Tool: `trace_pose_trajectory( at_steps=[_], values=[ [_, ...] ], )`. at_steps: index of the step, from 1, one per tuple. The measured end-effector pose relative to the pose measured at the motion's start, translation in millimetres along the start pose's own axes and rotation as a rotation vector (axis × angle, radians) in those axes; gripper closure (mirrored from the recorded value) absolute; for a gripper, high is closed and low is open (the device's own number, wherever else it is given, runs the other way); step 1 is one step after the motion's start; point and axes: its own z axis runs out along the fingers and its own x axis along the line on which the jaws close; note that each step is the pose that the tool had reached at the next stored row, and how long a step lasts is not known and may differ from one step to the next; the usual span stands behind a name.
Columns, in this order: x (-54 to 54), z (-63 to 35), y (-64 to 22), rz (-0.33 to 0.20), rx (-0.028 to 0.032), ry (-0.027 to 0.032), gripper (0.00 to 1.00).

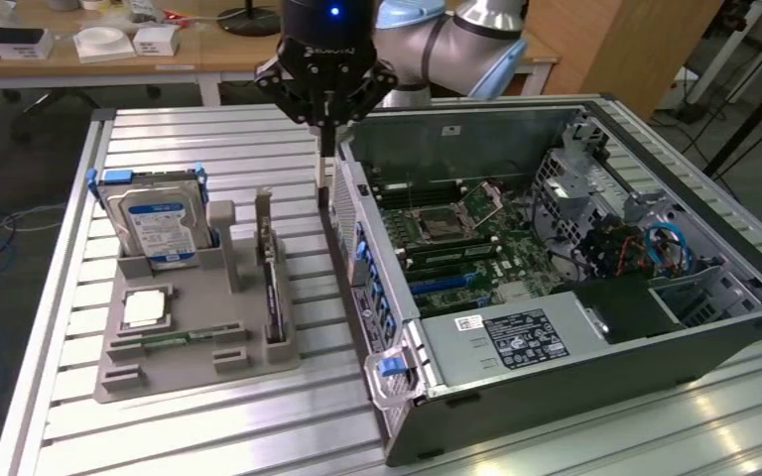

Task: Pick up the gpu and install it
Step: 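Reach for the gpu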

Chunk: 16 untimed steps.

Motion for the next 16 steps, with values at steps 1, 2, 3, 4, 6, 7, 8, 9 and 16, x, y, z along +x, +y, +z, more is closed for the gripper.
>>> trace_pose_trajectory(
  at_steps=[1, 2, 3, 4, 6, 7, 8, 9, 16],
  values=[
    [4.2, 0.0, -0.3, 0.000, 0.0000, 0.0000, 0.89],
    [8.4, -0.1, -0.6, 0.000, 0.0000, 0.0000, 0.89],
    [12.3, 0.0, -0.9, 0.000, 0.0000, 0.0000, 0.89],
    [16.0, 0.0, -1.2, 0.000, 0.0000, 0.0000, 0.89],
    [24.0, 0.0, -1.8, 0.000, 0.0000, 0.0000, 0.89],
    [27.9, 0.0, -2.1, 0.000, 0.0000, 0.0000, 0.89],
    [31.7, 0.0, -2.4, 0.000, -0.0001, 0.0000, 0.89],
    [35.2, 0.0, -2.7, 0.000, 0.0001, 0.0000, 0.89],
    [54.7, 0.0, -4.1, 0.000, -0.0001, 0.0000, 0.89]
  ],
)
